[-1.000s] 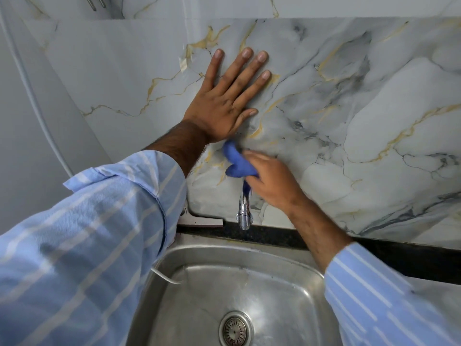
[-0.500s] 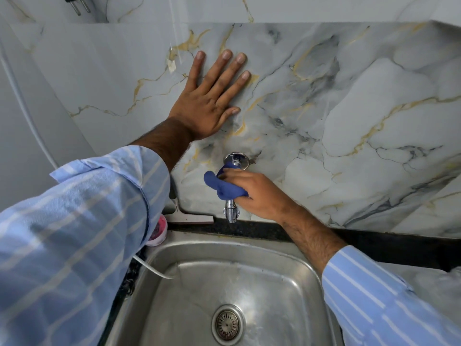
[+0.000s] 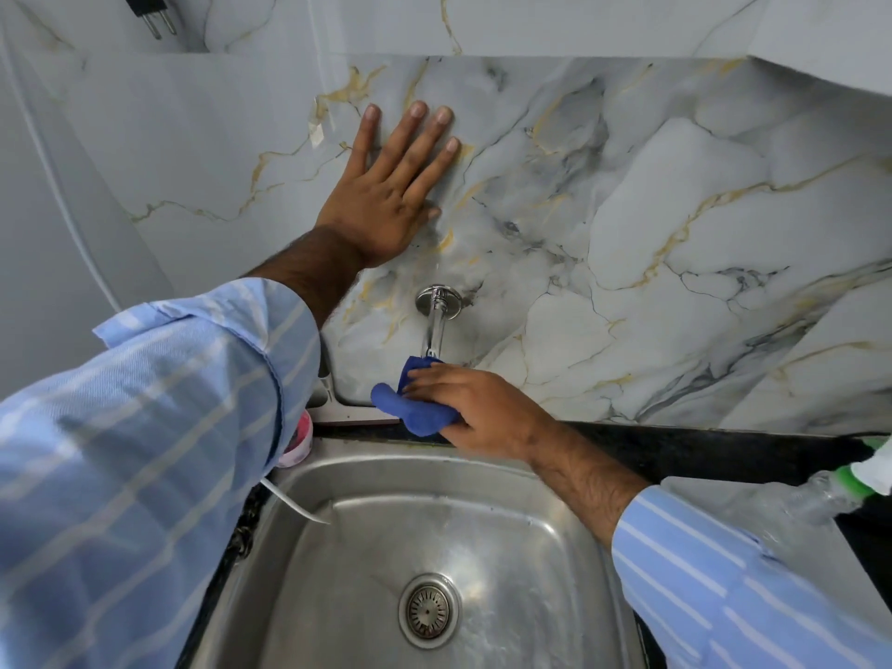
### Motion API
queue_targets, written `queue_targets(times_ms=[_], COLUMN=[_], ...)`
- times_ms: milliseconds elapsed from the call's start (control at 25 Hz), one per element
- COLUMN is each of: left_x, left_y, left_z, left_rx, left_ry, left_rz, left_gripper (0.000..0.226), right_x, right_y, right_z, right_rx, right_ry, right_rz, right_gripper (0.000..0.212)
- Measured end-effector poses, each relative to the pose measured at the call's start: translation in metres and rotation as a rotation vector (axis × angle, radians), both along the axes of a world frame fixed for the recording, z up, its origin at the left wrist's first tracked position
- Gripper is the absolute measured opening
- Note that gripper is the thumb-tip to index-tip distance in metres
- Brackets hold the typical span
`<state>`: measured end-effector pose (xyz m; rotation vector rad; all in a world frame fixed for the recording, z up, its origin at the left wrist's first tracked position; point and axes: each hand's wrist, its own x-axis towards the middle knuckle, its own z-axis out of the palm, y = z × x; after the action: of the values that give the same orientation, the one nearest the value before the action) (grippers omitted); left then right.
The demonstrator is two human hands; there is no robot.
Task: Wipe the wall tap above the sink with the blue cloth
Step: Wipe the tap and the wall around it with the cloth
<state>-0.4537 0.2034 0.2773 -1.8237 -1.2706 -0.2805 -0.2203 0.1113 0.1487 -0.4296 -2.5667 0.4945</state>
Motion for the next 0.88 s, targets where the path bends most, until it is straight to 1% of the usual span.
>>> queue_targets(times_ms=[80, 120, 160, 200, 280, 320, 360, 400, 480, 520, 600, 640, 680, 760, 800, 840, 880], left_x=[0.013, 0.019, 0.025, 0.032, 0.044, 0.050, 0.056, 0.063, 0.075, 0.080, 0.091, 0.096, 0.100, 0.106, 0.110, 0.114, 0.117], left_y=[-0.017, -0.027, -0.040, -0.056, -0.093, -0.111, -0.127, -0.141, -0.156, -0.160, -0.166, -0.170, -0.173, -0.183, -0.189, -0.195, -0.201], left_z=[0.003, -0.001, -0.009, -0.019, -0.044, -0.054, -0.062, -0.068, -0.072, -0.071, -0.063, -0.058, -0.052, -0.039, -0.030, -0.021, -0.013], left_rx=[-0.084, -0.152, -0.237, -0.317, -0.396, -0.405, -0.415, -0.435, -0.476, -0.497, -0.543, -0.559, -0.573, -0.633, -0.672, -0.713, -0.754], left_ry=[-0.107, -0.199, -0.328, -0.498, -0.848, -0.961, -1.023, -1.050, -1.063, -1.110, -1.251, -1.286, -1.291, -1.279, -1.270, -1.258, -1.251], left_rz=[-0.001, -0.027, -0.075, -0.125, -0.204, -0.230, -0.241, -0.248, -0.271, -0.277, -0.264, -0.257, -0.257, -0.295, -0.322, -0.340, -0.348], left_gripper=[0.072, 0.072, 0.069, 0.063, 0.045, 0.040, 0.037, 0.035, 0.032, 0.032, 0.031, 0.027, 0.020, 0.012, 0.013, 0.014, 0.013], right_x=[0.001, 0.001, 0.002, 0.004, 0.009, 0.014, 0.018, 0.022, 0.027, 0.029, 0.032, 0.035, 0.038, 0.052, 0.062, 0.072, 0.082], right_y=[-0.007, -0.009, -0.010, -0.012, -0.012, -0.012, -0.012, -0.013, -0.018, -0.022, -0.033, -0.038, -0.041, -0.048, -0.050, -0.052, -0.052], right_z=[0.009, 0.011, 0.012, 0.014, 0.018, 0.021, 0.023, 0.027, 0.032, 0.035, 0.042, 0.044, 0.047, 0.057, 0.062, 0.067, 0.072], right_rx=[-0.205, -0.333, -0.464, -0.598, -0.841, -0.918, -0.965, -0.996, -1.034, -1.055, -1.092, -1.101, -1.115, -1.121, -1.080, -1.004, -0.906], right_ry=[0.128, 0.219, 0.305, 0.375, 0.489, 0.524, 0.542, 0.556, 0.565, 0.565, 0.565, 0.570, 0.578, 0.562, 0.512, 0.438, 0.350], right_rz=[-0.130, -0.234, -0.356, -0.462, -0.586, -0.623, -0.637, -0.627, -0.577, -0.546, -0.485, -0.450, -0.416, -0.348, -0.312, -0.286, -0.279], right_gripper=[0.035, 0.025, 0.014, 0.008, 0.003, 0.009, 0.014, 0.017, 0.012, 0.010, 0.013, 0.020, 0.034, 0.066, 0.074, 0.072, 0.064])
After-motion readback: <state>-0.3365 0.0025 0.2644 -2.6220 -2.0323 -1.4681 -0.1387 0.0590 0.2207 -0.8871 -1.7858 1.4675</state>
